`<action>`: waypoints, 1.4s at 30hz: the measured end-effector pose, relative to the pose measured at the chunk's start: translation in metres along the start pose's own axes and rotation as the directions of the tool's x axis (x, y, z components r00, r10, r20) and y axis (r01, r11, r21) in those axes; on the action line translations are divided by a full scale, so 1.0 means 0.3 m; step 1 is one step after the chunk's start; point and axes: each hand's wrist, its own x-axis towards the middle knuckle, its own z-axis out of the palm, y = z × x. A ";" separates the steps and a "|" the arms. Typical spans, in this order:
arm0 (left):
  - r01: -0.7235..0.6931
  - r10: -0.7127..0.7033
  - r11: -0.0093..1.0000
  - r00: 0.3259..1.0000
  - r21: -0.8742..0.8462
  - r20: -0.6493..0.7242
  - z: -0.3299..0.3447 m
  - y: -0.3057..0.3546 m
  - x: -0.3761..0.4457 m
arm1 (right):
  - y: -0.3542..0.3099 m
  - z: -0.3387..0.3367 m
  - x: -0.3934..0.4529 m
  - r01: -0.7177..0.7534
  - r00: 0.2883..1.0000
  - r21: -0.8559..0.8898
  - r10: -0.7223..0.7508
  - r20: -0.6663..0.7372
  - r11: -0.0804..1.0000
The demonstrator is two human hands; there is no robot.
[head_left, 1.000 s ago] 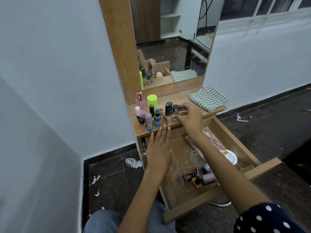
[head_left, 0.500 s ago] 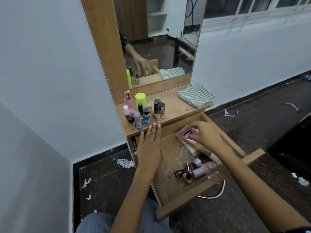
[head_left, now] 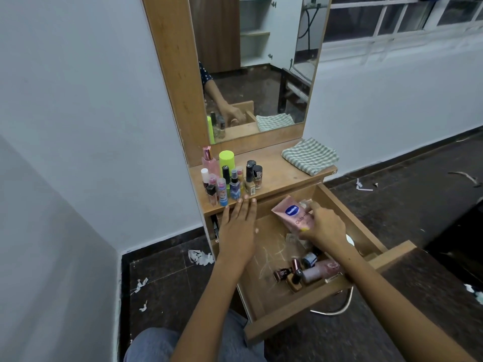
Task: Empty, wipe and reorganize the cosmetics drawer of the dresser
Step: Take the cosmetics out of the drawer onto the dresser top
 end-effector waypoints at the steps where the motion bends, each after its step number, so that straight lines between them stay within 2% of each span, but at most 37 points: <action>1: -0.008 0.009 1.000 1.000 -0.024 0.017 -0.014 -0.003 0.002 | -0.011 -0.006 -0.017 0.030 0.999 0.047 -0.029 -0.028 0.998; 3: -0.033 0.034 0.989 0.999 -0.144 0.002 -0.047 -0.004 -0.005 | -0.041 -0.021 -0.058 0.127 0.986 0.148 -0.109 -0.126 0.981; 6: -0.032 -0.041 0.911 0.985 -0.410 -0.167 -0.083 0.014 -0.038 | -0.099 -0.023 -0.120 0.222 0.943 0.271 -0.136 -0.303 0.936; 8: 0.027 -0.149 0.840 0.972 -0.542 -0.183 -0.083 0.023 -0.057 | -0.126 -0.002 -0.123 0.219 0.945 0.263 -0.137 -0.297 0.940; 9: 0.055 -0.168 0.825 0.974 -0.562 -0.152 -0.076 0.028 -0.072 | -0.127 0.011 -0.122 0.187 0.968 0.199 -0.146 -0.202 0.962; 11: 0.073 -0.170 0.825 0.978 -0.560 -0.123 -0.055 0.037 -0.104 | -0.125 0.035 -0.112 0.133 0.989 0.077 -0.137 0.051 0.988; 12: 0.076 -0.166 0.833 0.979 -0.547 -0.117 -0.048 0.040 -0.119 | -0.122 0.042 -0.108 0.129 0.984 0.050 -0.134 0.115 0.990; 14: 0.082 -0.168 0.854 0.978 -0.513 -0.123 -0.033 0.046 -0.143 | -0.114 0.072 -0.098 0.140 0.988 0.010 -0.141 0.062 0.990; 18: 0.089 -0.178 0.869 0.974 -0.486 -0.141 -0.032 0.052 -0.159 | -0.086 0.097 -0.055 0.014 0.978 -0.059 -0.026 -0.207 0.998; 22: 0.078 -0.158 0.874 0.979 -0.480 -0.128 -0.027 0.065 -0.150 | -0.058 0.105 0.005 -0.169 0.979 -0.100 0.155 -0.134 0.981; 25: 0.076 -0.159 0.868 0.979 -0.491 -0.130 -0.022 0.078 -0.147 | -0.051 0.110 0.023 -0.216 0.972 -0.052 0.210 -0.102 0.975; 29: 0.068 -0.155 0.859 0.979 -0.508 -0.131 -0.014 0.088 -0.151 | -0.043 0.075 0.016 -0.147 0.982 -0.012 0.145 -0.120 0.989; 33: 0.082 -0.201 0.783 0.971 -0.616 -0.126 -0.008 0.077 -0.147 | -0.058 0.034 -0.041 0.009 1.000 0.211 -0.011 0.009 0.977; 35: 0.097 -0.247 0.702 0.963 -0.705 -0.112 -0.014 0.058 -0.151 | -0.065 0.002 -0.082 0.112 0.989 0.376 -0.141 0.050 0.920; 37: 0.112 -0.292 0.598 0.953 -0.794 -0.086 -0.031 0.038 -0.159 | -0.076 -0.049 -0.111 0.181 0.952 0.562 -0.287 0.105 0.807; 40: 0.128 -0.317 0.423 0.948 -0.897 -0.014 -0.069 0.022 -0.166 | -0.119 -0.108 -0.129 0.117 0.853 0.834 -0.485 0.194 0.539; 42: 0.093 -0.313 0.327 0.950 -0.941 -0.015 -0.099 0.022 -0.169 | -0.155 -0.111 -0.129 0.062 0.810 0.912 -0.554 0.191 0.405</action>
